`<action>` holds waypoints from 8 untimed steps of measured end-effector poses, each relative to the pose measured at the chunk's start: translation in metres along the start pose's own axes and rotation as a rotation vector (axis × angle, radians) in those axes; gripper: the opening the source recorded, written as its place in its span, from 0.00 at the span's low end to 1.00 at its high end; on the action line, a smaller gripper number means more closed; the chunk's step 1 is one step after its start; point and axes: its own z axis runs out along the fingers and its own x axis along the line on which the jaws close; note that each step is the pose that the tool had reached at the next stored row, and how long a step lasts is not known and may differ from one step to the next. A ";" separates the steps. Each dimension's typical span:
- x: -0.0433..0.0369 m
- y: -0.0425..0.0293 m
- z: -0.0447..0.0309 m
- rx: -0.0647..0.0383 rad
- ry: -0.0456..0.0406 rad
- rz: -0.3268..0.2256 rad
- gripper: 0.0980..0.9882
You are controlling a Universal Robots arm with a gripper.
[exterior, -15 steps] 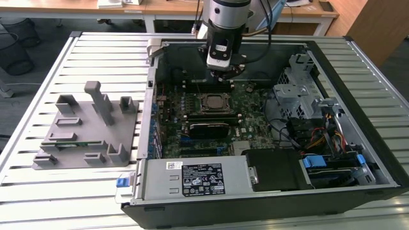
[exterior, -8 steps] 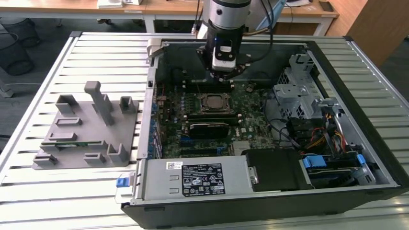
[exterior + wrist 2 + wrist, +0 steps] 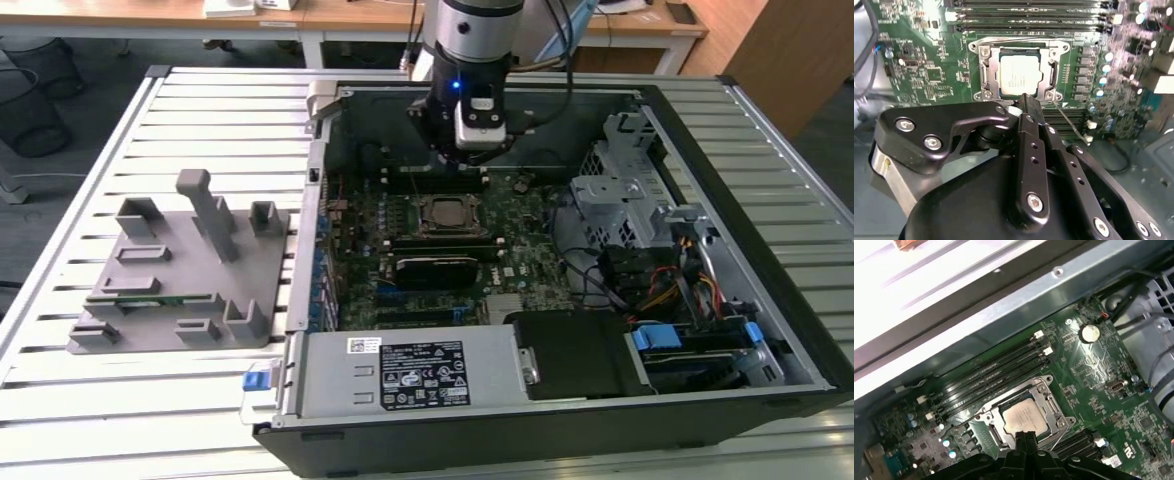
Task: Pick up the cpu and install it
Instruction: 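Install the first cpu locking lever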
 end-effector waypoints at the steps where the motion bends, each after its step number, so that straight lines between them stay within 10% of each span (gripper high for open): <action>1: 0.0000 0.0000 0.0001 0.000 0.0001 -0.018 0.01; 8: 0.0000 0.0000 0.0010 0.003 0.0010 -0.145 0.01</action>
